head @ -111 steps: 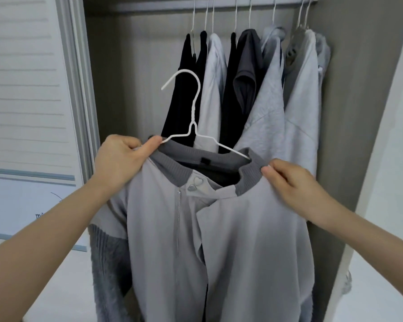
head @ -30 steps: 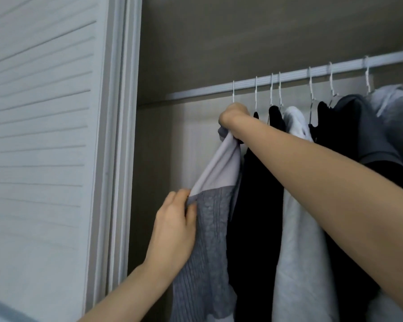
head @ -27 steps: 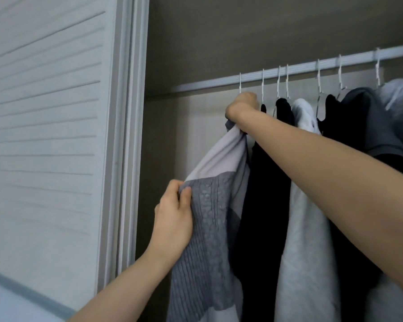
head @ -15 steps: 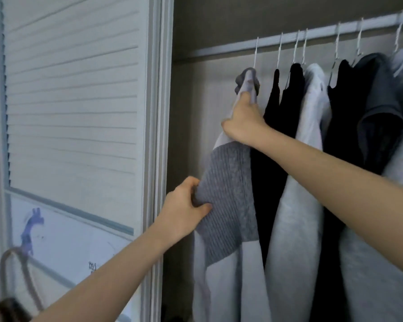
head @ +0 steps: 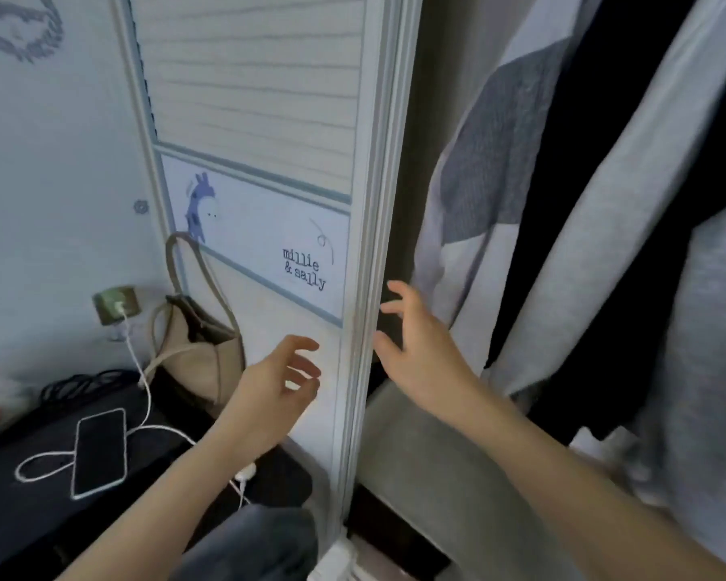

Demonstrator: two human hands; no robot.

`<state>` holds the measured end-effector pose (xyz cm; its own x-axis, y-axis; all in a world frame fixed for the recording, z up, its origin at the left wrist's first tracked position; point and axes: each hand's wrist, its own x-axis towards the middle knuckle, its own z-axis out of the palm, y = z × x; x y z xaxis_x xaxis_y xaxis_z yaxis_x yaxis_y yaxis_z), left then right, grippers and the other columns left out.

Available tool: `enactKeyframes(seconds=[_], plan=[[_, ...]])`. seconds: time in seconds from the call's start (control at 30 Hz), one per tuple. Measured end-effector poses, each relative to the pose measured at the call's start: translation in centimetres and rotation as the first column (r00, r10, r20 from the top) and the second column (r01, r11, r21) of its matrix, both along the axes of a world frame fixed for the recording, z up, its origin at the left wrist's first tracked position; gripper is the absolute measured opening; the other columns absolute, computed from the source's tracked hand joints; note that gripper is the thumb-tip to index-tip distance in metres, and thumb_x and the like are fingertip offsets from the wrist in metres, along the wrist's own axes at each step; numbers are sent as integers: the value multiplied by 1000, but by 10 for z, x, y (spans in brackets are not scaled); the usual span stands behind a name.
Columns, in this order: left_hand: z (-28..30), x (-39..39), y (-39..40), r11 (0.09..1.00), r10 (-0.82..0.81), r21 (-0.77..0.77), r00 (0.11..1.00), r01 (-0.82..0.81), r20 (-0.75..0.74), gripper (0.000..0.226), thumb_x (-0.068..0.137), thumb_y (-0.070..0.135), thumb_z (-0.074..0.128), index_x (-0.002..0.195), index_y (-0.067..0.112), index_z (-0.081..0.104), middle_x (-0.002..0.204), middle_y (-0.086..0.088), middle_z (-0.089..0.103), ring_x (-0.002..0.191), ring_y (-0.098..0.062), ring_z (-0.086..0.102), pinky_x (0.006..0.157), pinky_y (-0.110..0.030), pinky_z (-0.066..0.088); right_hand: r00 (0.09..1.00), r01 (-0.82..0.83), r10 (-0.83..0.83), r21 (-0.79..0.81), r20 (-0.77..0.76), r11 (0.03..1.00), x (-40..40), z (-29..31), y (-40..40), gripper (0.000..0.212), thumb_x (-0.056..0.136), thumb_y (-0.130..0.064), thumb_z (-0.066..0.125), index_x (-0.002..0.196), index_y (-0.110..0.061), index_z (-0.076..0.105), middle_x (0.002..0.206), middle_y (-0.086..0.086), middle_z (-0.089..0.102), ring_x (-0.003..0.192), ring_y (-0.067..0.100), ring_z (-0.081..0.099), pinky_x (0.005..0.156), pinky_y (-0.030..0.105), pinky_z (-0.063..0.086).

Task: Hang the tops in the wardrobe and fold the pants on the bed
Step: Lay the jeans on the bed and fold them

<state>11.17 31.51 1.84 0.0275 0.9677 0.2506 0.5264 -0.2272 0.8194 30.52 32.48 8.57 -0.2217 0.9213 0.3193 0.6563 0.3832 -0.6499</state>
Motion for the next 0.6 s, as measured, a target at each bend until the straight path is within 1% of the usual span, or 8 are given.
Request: enactKeyframes(seconds=[0.1,0.13,0.23,0.33,0.43,0.5,0.57,0.6], plan=[[-45,-29,-43,985,89,-142,995,-94,-43,36,88,7,64,113,30,53,91,8,67,80,3,62,68,-10,49,996,-85,80,-176,-34,981,-26,-57,-16,54,97,-24,51,143,-26,23,133,-8,47,109,8,51,89,24,41],[-60,-36,-56,972,122,-194,991,-131,-54,35,88,6,64,112,30,53,91,7,66,78,2,62,67,-9,47,994,-107,102,-222,-35,969,-33,-75,-21,53,97,-23,50,142,-26,24,130,-8,48,105,9,51,87,23,40],[-106,-55,-103,901,230,-360,970,-243,-81,30,86,9,67,104,31,56,90,4,68,79,-9,65,69,-12,46,979,-191,204,-355,0,915,-54,-128,-38,48,96,-20,52,139,-19,32,122,-3,54,110,14,55,91,22,41],[-156,-68,-155,783,324,-490,923,-384,-207,23,85,19,71,103,27,60,96,5,69,91,-14,67,81,-23,48,928,-270,359,-480,102,834,-71,-174,-55,42,95,-23,54,135,-14,44,121,2,60,114,17,55,95,21,41],[-193,-75,-202,645,403,-527,832,-553,-381,23,86,29,66,107,18,64,106,-4,66,102,-25,63,84,-31,46,841,-358,518,-555,158,750,-81,-208,-75,31,96,-29,53,123,-13,57,119,3,63,113,18,56,95,24,42],[-200,-77,-224,534,502,-482,719,-695,-480,28,87,32,62,108,13,64,111,-8,65,107,-30,59,86,-36,46,785,-406,590,-564,188,719,-86,-226,-91,28,96,-34,50,113,-16,62,112,2,66,108,20,59,92,30,45],[-197,-80,-235,390,542,-417,571,-821,-617,49,88,47,61,122,11,57,128,-11,56,122,-33,48,97,-39,41,701,-435,636,-514,321,739,-90,-237,-105,37,96,-45,38,110,-20,62,110,0,66,105,23,59,95,36,40],[-196,-83,-237,329,531,-412,527,-850,-664,64,86,55,59,129,9,52,136,-13,50,129,-34,42,104,-40,37,662,-445,638,-478,393,757,-91,-241,-112,49,94,-51,25,110,-23,61,110,-1,66,105,24,57,97,38,35]])
